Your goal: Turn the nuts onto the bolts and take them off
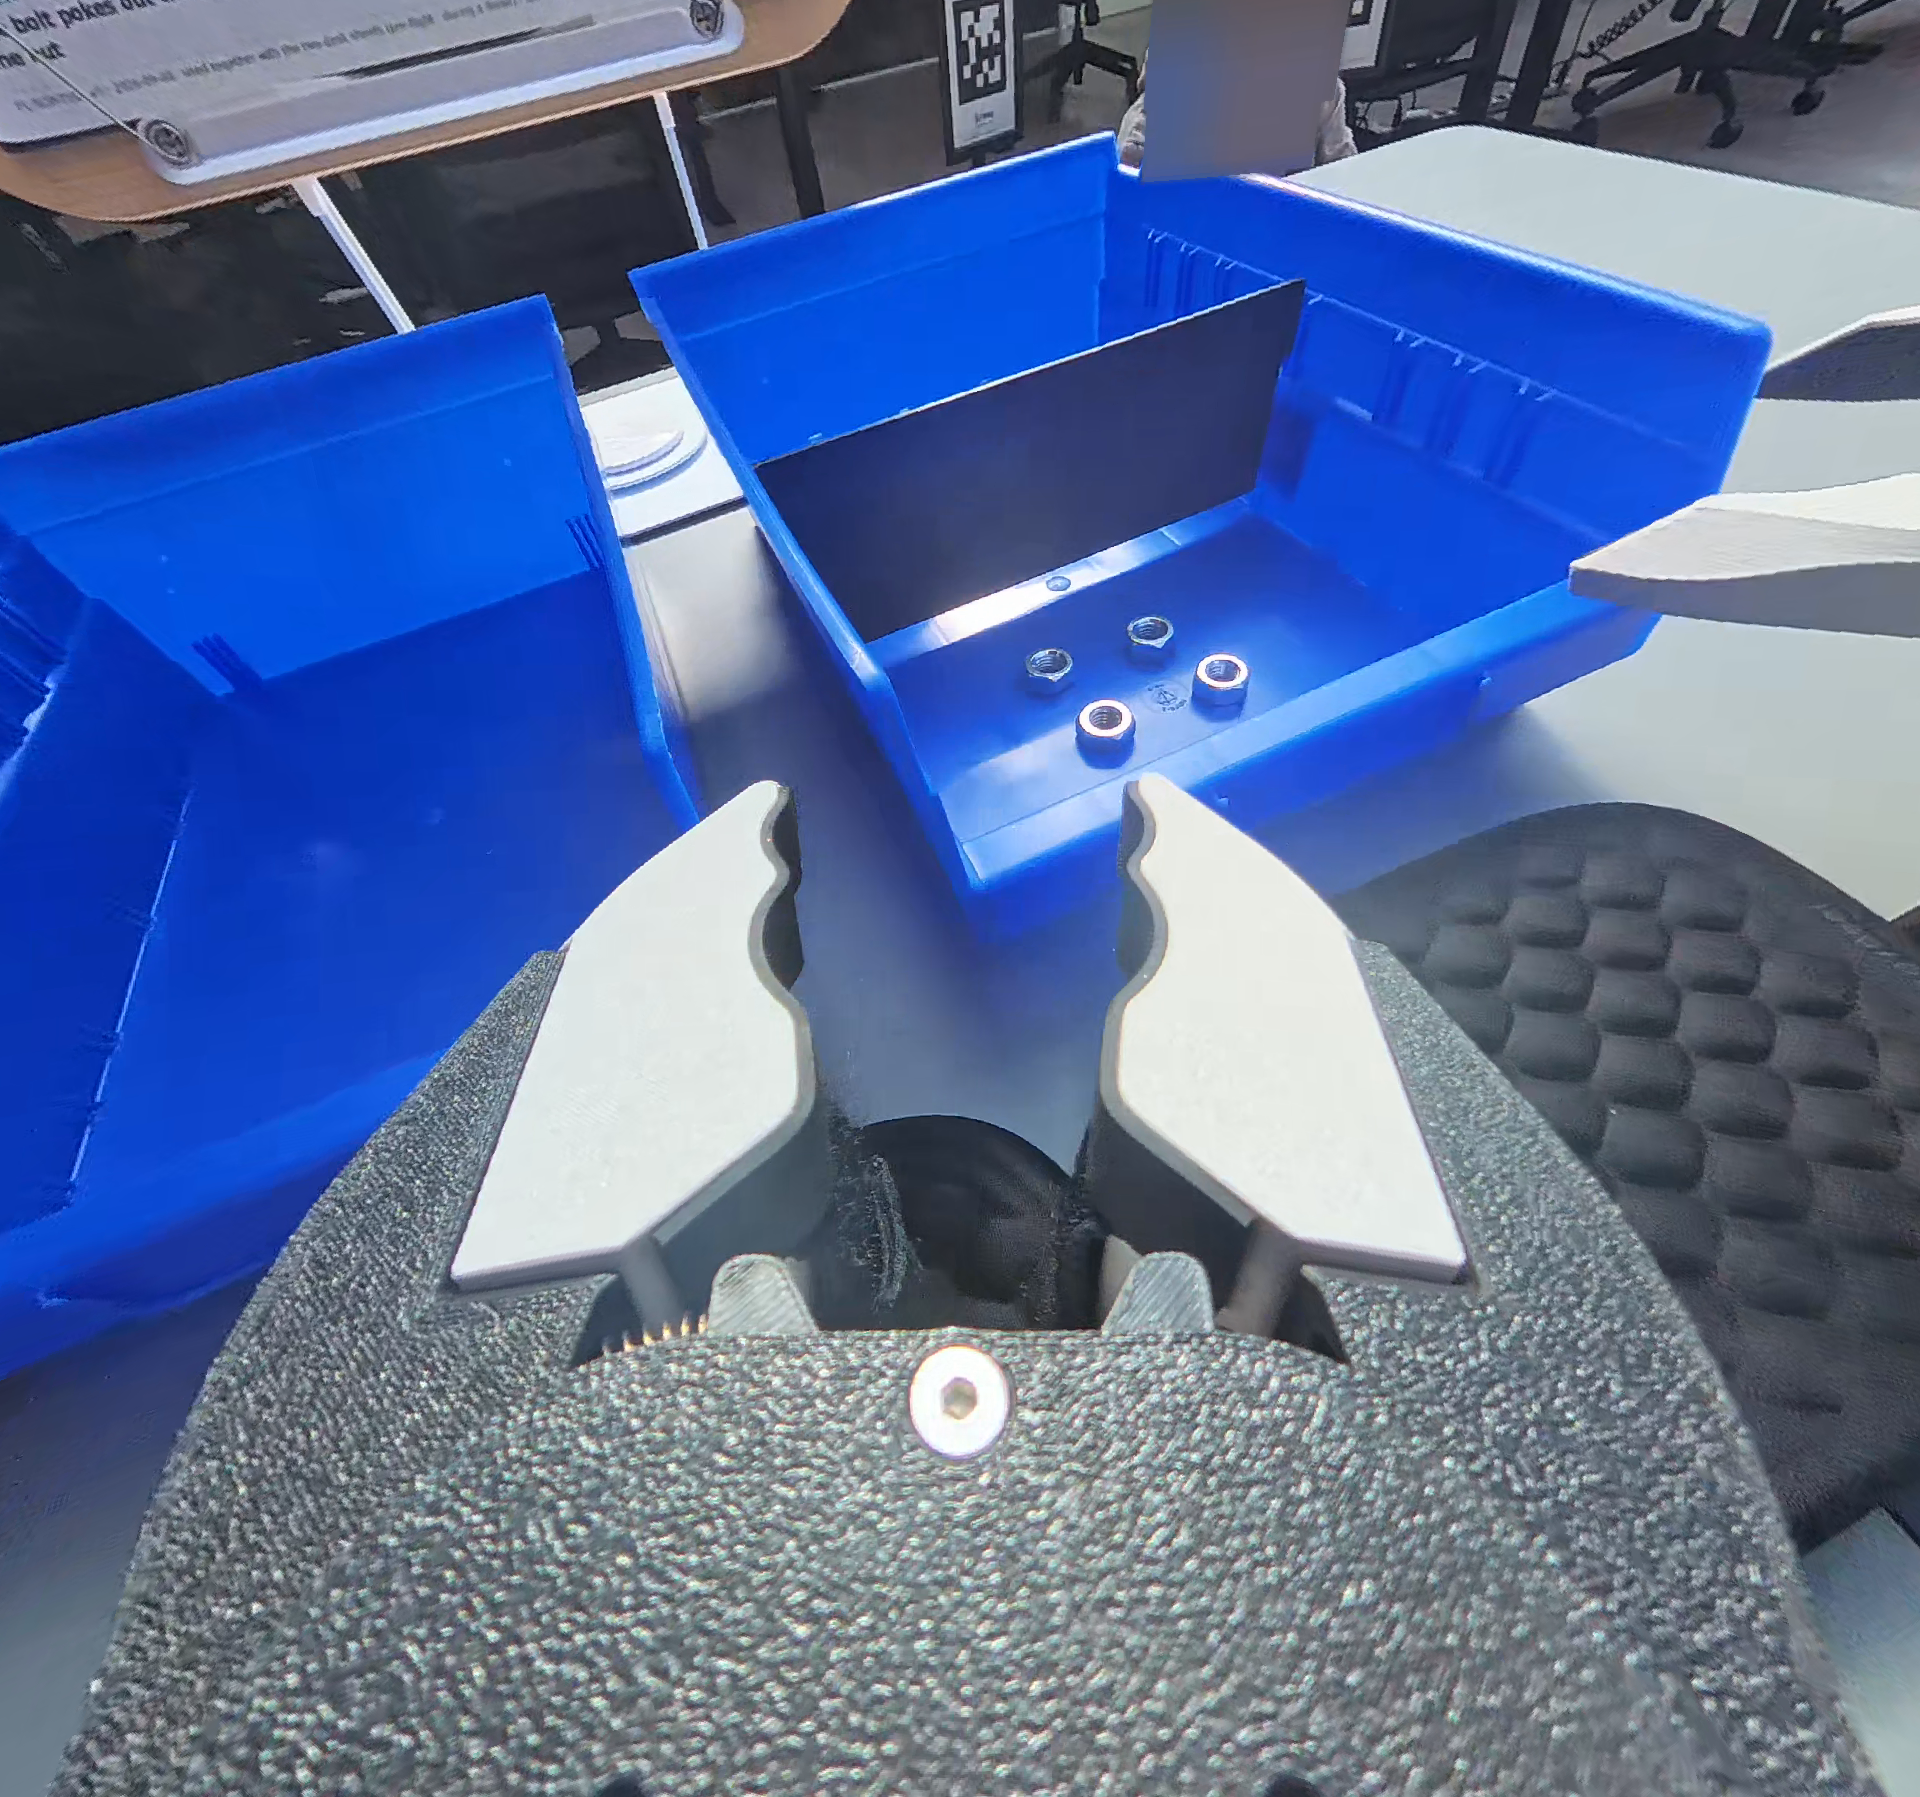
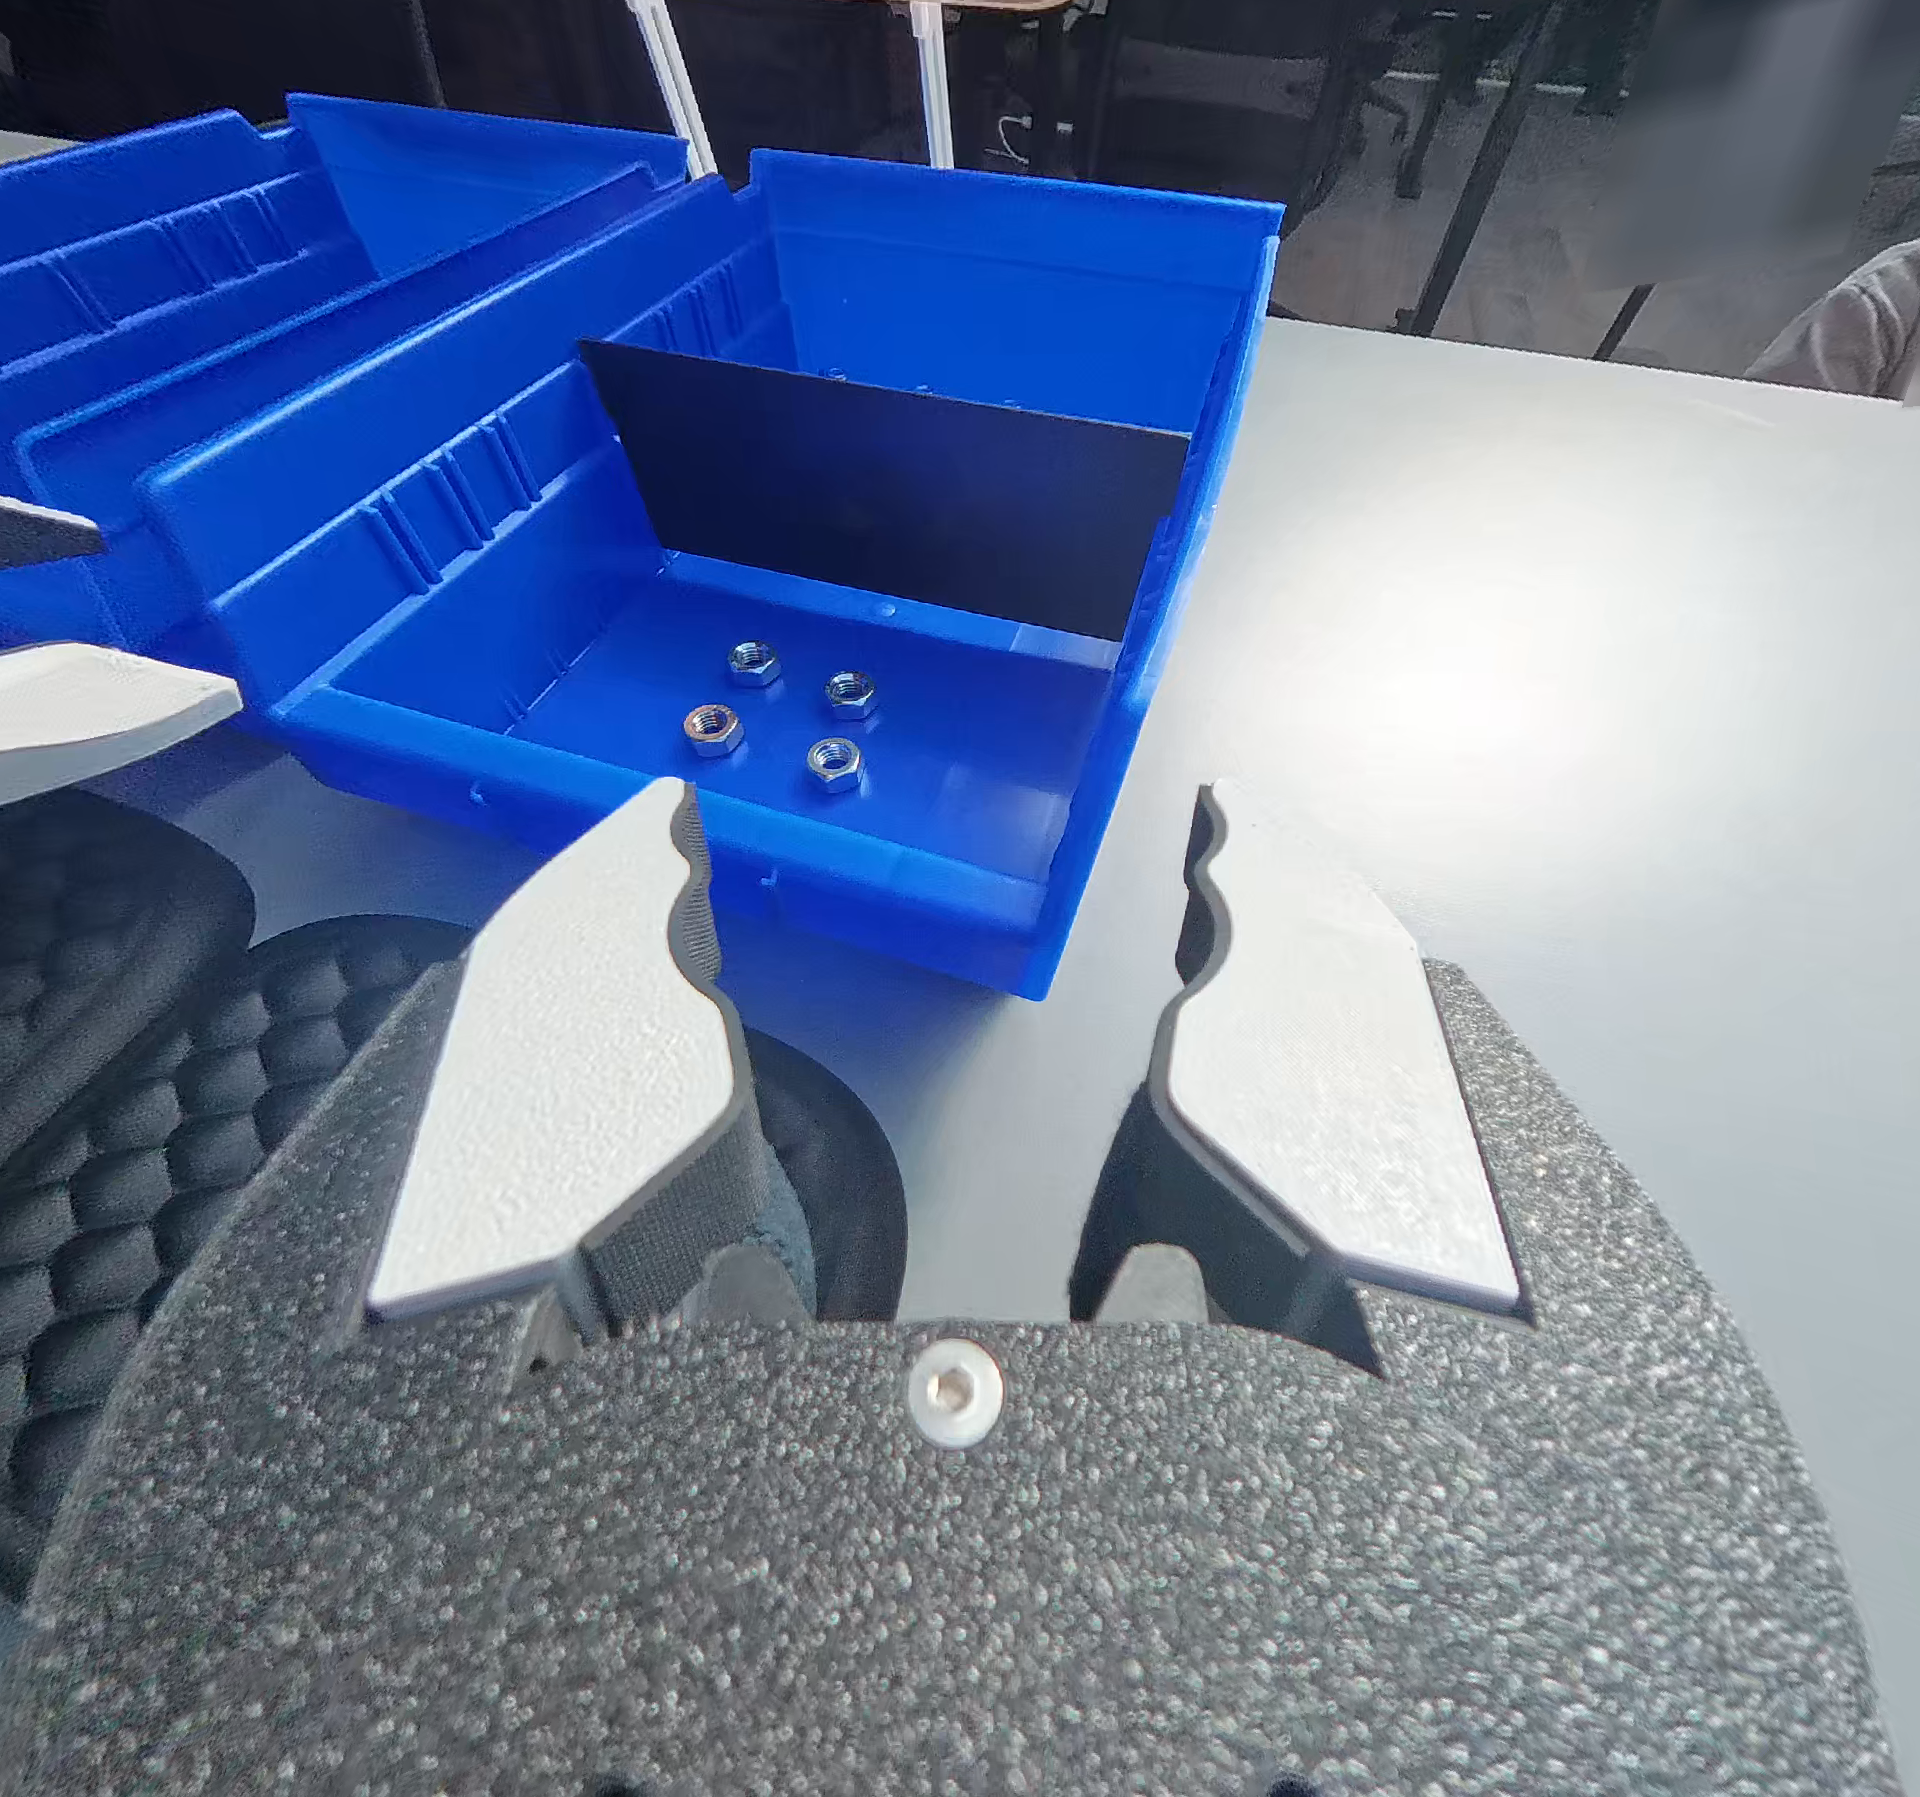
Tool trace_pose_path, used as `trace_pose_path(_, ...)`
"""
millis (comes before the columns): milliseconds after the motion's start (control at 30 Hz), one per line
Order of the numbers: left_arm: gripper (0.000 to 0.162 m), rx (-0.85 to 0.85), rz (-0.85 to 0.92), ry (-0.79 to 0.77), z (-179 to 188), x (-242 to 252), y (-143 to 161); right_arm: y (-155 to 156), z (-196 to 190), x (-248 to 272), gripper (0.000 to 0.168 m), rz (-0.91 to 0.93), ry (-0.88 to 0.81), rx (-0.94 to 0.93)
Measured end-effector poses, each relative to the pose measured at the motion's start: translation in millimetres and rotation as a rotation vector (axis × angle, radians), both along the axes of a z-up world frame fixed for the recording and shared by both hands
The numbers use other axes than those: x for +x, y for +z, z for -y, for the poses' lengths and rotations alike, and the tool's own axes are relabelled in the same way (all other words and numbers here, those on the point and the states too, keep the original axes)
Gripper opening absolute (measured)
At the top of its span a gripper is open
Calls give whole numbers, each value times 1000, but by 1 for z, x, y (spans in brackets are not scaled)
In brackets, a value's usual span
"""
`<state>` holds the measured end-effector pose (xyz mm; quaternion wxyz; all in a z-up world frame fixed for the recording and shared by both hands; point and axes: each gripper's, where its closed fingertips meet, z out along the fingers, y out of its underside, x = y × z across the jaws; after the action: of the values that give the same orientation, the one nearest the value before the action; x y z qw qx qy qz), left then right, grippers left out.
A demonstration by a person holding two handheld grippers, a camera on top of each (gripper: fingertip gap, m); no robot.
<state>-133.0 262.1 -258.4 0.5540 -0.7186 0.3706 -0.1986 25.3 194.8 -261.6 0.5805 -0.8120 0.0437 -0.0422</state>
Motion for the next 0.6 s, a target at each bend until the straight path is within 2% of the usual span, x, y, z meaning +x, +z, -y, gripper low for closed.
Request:
trace_pose_path(133, 54, -27, -24, 22, -11, 6, -9, -10, -5, 4, 79, 6, 5, -54)
trace_pose_path(267, 57, 14, -70, 32, -19, 12, -14, -14, -12, 10, 71, 1, 2, -77)
trace_pose_path(533, 45, 75, -157, 51, -31, 18, -18, -20, -32, 14, 67, -7, 4, -126)
trace_pose_path(600, 37, 103, -182, 67, -36, 18, -17, -22, -37, 14, 65, -3, 3, -144)
